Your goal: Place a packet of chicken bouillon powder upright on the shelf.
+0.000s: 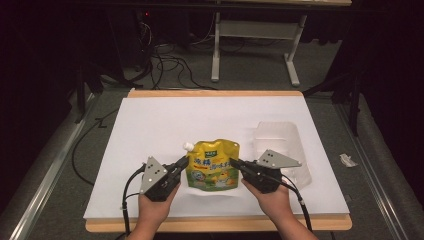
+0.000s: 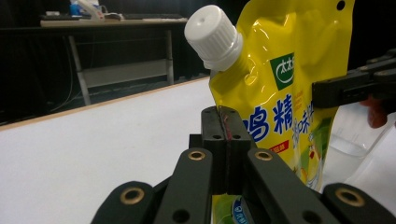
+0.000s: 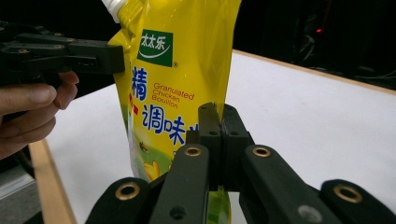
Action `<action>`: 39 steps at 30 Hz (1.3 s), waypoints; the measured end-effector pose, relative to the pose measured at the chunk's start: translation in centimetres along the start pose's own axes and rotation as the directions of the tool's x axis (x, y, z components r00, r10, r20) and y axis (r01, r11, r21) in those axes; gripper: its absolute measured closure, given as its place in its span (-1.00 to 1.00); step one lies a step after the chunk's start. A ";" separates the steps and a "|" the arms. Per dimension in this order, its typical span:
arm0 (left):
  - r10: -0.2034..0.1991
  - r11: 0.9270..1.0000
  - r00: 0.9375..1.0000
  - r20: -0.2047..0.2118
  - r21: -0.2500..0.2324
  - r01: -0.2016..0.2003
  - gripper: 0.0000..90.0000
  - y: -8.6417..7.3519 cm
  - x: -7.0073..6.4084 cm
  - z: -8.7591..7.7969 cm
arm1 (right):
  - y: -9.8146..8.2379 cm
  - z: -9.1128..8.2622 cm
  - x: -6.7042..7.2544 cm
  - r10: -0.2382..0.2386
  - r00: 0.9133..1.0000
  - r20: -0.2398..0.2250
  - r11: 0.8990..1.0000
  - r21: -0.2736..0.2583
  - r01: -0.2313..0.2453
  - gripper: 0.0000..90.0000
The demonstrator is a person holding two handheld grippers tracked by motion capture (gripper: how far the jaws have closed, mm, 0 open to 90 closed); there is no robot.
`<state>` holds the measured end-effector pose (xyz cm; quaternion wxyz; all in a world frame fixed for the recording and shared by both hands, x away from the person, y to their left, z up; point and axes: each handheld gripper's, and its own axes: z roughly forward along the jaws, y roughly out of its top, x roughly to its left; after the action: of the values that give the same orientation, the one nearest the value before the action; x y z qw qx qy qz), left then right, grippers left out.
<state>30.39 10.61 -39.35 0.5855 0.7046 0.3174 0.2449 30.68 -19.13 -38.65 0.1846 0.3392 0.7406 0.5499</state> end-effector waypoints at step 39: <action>-0.028 0.997 0.997 0.067 0.072 0.023 0.83 -1.4 -0.9 1.8 | -3.1 -1.6 -1.6 -0.012 0.993 -0.121 1.000 0.027 0.015 0.58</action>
<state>30.83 8.90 -41.01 0.5735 0.7287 0.3150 0.2020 29.84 -21.88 -41.17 0.1384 0.3028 0.7603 0.5578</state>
